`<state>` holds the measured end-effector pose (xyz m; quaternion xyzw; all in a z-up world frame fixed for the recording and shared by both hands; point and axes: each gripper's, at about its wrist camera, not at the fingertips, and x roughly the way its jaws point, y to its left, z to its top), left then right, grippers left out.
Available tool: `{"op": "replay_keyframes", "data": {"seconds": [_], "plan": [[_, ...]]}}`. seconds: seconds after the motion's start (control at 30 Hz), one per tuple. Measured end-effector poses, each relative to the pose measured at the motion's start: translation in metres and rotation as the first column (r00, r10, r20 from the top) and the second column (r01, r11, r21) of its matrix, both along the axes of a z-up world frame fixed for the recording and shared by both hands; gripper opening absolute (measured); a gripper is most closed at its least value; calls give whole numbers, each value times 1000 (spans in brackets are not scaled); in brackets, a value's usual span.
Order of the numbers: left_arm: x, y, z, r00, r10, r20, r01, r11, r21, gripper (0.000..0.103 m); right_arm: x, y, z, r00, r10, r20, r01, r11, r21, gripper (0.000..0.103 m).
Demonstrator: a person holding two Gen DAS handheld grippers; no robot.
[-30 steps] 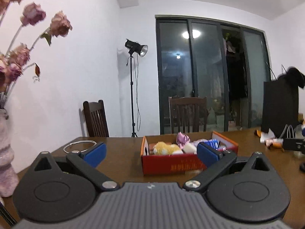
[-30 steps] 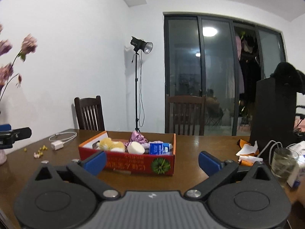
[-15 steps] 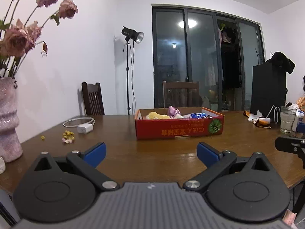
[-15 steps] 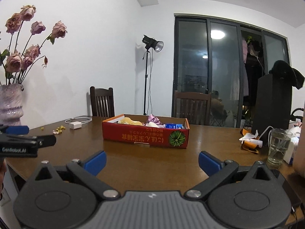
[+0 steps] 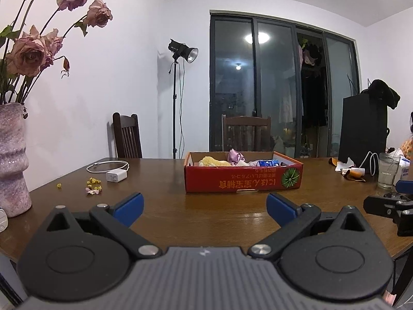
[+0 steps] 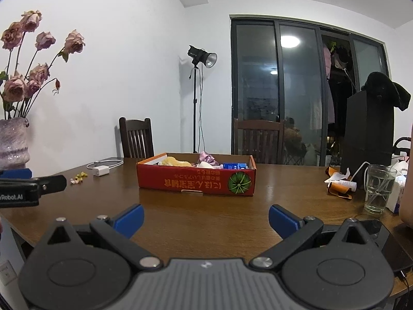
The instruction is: Organize soft objects
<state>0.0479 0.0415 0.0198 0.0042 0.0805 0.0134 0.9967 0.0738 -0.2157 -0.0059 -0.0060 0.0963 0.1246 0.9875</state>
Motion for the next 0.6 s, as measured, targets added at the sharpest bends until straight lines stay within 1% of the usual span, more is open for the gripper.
{"op": "replay_keyframes", "data": {"seconds": [0.2,0.6], "plan": [[0,1,0,1000,3,-5,-3,1000,1,103,2,2,-2,1000,9,-19,-9,1000,-4,103],[0,4,-2,1000,-3,-8,3,1000,2,103,3,1,-2,1000,0,-19,0,1000,5,103]]}}
